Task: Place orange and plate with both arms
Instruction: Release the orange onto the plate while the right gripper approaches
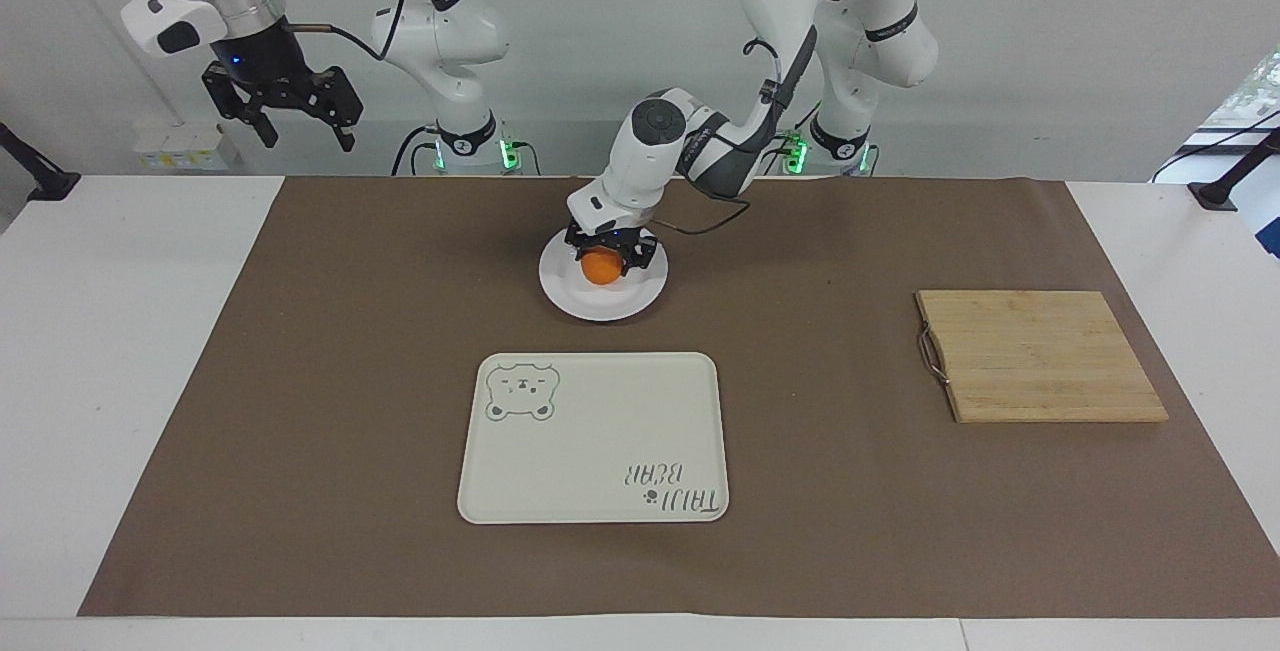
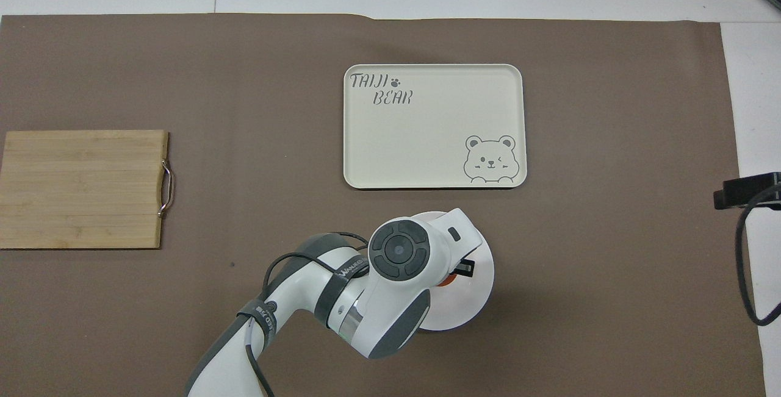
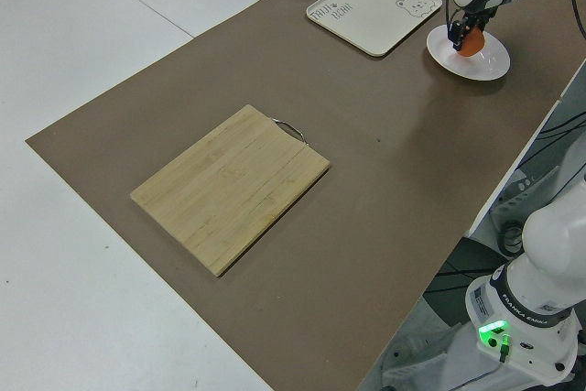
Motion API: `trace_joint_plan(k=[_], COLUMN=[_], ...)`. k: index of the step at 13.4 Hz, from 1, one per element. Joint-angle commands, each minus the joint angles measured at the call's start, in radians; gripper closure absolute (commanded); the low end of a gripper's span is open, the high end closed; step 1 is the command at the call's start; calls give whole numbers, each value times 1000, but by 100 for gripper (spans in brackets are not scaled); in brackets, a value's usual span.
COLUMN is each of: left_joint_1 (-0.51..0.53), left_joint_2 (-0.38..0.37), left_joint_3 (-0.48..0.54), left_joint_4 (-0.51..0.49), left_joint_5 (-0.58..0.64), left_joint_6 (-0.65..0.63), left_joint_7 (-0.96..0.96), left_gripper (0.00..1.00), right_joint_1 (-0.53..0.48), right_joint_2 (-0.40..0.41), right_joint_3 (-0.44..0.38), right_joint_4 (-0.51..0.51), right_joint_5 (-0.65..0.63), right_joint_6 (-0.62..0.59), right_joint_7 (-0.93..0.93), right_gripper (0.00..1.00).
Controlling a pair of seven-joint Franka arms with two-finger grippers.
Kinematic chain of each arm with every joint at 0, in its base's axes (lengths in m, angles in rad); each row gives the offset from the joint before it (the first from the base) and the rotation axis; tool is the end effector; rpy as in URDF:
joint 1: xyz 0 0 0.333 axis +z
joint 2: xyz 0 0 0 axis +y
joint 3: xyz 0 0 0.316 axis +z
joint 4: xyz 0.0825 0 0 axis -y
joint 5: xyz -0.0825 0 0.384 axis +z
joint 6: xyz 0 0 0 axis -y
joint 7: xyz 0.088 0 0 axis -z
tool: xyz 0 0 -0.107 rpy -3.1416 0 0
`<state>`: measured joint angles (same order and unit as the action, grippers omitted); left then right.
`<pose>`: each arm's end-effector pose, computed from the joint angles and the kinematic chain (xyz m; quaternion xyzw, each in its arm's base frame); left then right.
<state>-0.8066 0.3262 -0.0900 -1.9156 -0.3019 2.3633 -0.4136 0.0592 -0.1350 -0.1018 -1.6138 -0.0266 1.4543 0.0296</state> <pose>0.3942 -0.4942 0.3375 0.9810 -0.1349 -0.0296 0.1362 0.4988 -0.0285 0.6652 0.9992 -0.0369 -0.0126 0.0063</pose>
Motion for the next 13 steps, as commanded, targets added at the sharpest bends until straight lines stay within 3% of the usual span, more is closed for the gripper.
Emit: trace_joint_plan(k=[1,4,7,10,13], left_joint_1=[-2,23,110,220,322], left_joint_2=[-18,-29,-114,-170,-196], left_joint_3=[12,16,24,24,27], left_joint_4=[-8,-3,12,17,17], left_joint_5=[-17,-14,-11,-2,16], left_joint_6=[-12,-21,-132,-202,-266], left_joint_7=[4,6,7,7,33], left_gripper=[0,0,0,0,0], right_joint_1=[-12,-28,-41,-27,5], right_joint_2=[-26,-26,-52,-69,-81], right_joint_3=[4,1,1,1,5], right_joint_4=[-32,-47,-130,-271,-461], right_joint_5=[2,86,209,301,376], right_joint_6=[14,12,40,157,325], right_joint_7=[-27,-31,-48,-50,-164], right_gripper=[0,0,0,0,0])
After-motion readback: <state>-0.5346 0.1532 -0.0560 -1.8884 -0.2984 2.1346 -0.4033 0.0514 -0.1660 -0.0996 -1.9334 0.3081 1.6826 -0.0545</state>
